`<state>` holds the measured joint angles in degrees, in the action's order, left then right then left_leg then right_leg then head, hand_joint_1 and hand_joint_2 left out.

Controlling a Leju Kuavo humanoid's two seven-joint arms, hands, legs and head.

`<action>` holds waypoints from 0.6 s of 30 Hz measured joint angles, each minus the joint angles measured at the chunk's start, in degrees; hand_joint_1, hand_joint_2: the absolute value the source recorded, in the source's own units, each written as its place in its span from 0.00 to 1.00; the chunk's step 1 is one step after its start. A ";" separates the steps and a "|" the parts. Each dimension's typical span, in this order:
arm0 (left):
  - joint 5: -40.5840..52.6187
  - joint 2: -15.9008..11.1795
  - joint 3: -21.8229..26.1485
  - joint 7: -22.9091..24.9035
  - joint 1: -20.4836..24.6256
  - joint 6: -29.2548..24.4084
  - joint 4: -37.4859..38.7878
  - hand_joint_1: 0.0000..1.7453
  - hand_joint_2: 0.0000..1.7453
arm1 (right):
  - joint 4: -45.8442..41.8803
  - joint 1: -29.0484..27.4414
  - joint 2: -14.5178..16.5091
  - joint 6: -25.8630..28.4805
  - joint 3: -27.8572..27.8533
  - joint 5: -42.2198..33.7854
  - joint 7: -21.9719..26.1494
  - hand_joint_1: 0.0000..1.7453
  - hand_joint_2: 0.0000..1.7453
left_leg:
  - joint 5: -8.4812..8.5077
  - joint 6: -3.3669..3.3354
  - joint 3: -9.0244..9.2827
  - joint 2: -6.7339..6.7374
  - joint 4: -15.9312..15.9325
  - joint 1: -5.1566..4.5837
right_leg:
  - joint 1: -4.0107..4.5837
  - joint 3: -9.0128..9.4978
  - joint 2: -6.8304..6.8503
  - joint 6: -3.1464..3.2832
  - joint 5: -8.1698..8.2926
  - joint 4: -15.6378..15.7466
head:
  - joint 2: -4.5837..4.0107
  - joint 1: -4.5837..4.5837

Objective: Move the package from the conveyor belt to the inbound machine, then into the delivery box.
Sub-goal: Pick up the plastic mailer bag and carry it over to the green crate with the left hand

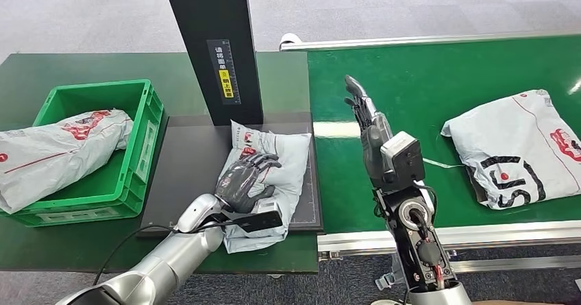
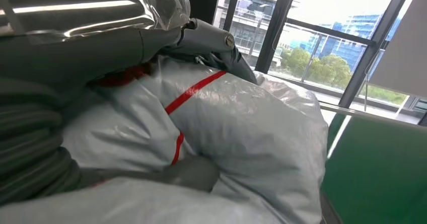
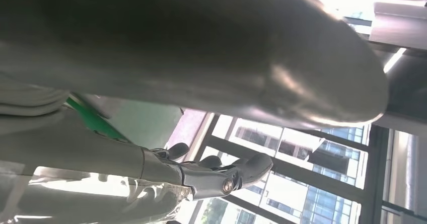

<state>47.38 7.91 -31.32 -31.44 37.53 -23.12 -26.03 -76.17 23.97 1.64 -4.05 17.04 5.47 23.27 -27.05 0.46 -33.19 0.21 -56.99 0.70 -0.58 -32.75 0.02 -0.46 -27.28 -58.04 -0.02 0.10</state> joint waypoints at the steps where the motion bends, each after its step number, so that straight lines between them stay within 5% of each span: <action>1: -0.22 -0.01 -0.05 -0.13 0.19 -0.07 0.13 1.00 1.00 | -0.06 -0.12 -0.04 0.02 -0.08 -0.03 0.01 0.00 0.00 | 0.00 0.00 0.02 -0.01 0.00 0.00 | 0.00 0.02 0.00 0.00 0.00 0.00 | 0.00 -0.01; 18: -1.26 -0.27 -0.07 -0.80 1.35 -1.75 0.22 1.00 1.00 | -0.52 -1.09 -0.26 0.34 -0.50 -0.17 0.00 0.00 0.00 | 0.00 0.00 0.15 -0.01 0.00 0.00 | 0.00 0.15 0.00 0.00 0.00 0.00 | 0.01 -0.01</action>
<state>46.12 7.64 -31.39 -32.24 38.88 -24.87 -25.81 -76.69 22.88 1.38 -3.70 16.55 5.30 23.27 -27.05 0.46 -33.04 0.20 -56.99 0.70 -0.58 -32.60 0.01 -0.46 -27.28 -58.04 -0.01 0.09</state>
